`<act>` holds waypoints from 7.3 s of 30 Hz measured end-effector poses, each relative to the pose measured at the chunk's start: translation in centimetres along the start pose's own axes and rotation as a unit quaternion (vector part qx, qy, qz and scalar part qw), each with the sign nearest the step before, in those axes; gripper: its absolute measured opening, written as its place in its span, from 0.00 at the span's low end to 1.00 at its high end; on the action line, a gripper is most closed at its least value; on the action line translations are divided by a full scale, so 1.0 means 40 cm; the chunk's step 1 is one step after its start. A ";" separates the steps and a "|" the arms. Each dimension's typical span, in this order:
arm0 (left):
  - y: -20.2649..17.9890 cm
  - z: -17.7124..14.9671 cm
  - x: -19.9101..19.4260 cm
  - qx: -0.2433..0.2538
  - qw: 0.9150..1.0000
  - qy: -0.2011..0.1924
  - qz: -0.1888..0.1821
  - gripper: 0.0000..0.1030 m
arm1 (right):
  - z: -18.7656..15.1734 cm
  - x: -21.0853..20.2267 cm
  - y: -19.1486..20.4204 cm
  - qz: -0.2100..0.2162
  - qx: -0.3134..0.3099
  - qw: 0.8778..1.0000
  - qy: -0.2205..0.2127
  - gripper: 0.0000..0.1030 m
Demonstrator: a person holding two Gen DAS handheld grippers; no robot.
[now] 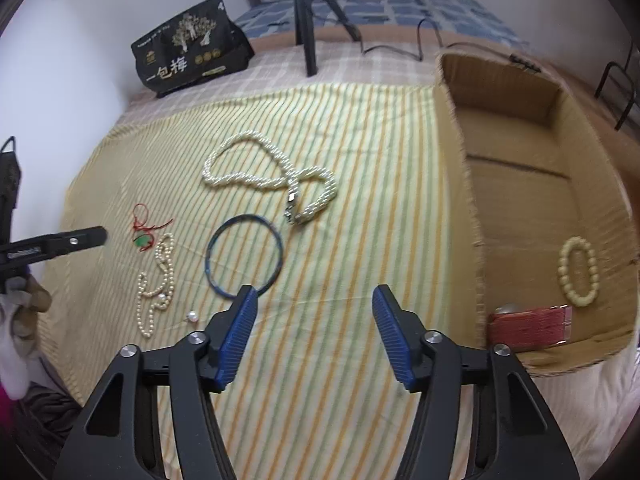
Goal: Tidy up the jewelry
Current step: 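Move the left tool to the jade pendant while the right tool approaches the blue bangle, then grasp the green jade pendant with the left tool while the right tool grasps the blue bangle, then carry the jade pendant and blue bangle over the cardboard box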
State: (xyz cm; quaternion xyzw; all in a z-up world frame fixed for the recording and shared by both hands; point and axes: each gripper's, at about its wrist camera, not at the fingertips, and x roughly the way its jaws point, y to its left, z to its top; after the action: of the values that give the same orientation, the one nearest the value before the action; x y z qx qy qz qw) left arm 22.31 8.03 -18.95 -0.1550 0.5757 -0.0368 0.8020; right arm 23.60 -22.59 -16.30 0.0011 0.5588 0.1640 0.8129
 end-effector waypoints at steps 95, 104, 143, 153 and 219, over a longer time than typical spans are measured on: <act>-0.294 0.091 -0.201 0.106 0.977 -0.184 -0.021 0.31 | 0.097 -0.233 -0.031 -0.026 -0.003 0.985 -0.170 0.00; -0.339 0.085 -0.177 0.115 0.977 -0.177 -0.028 0.31 | 0.073 -0.069 -0.080 0.019 0.032 0.997 -0.064 0.26; -0.314 0.095 -0.233 0.103 0.973 -0.202 -0.038 0.31 | 0.113 -0.033 -0.033 0.006 -0.020 0.998 -0.065 0.02; -0.411 0.085 -0.218 0.129 0.970 -0.196 -0.058 0.31 | 0.143 -0.156 -0.126 0.002 0.021 0.991 -0.129 0.02; -0.847 0.059 -0.005 0.247 0.958 -0.114 -0.092 0.36 | 0.215 -0.177 -0.470 -0.063 0.112 0.976 -0.174 0.43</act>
State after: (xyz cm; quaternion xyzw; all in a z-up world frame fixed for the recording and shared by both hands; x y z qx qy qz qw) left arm 28.48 -23.62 -8.24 -0.0078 0.4366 -0.2338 0.8687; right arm 34.12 -40.73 -10.11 0.0855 0.4227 0.0462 0.9010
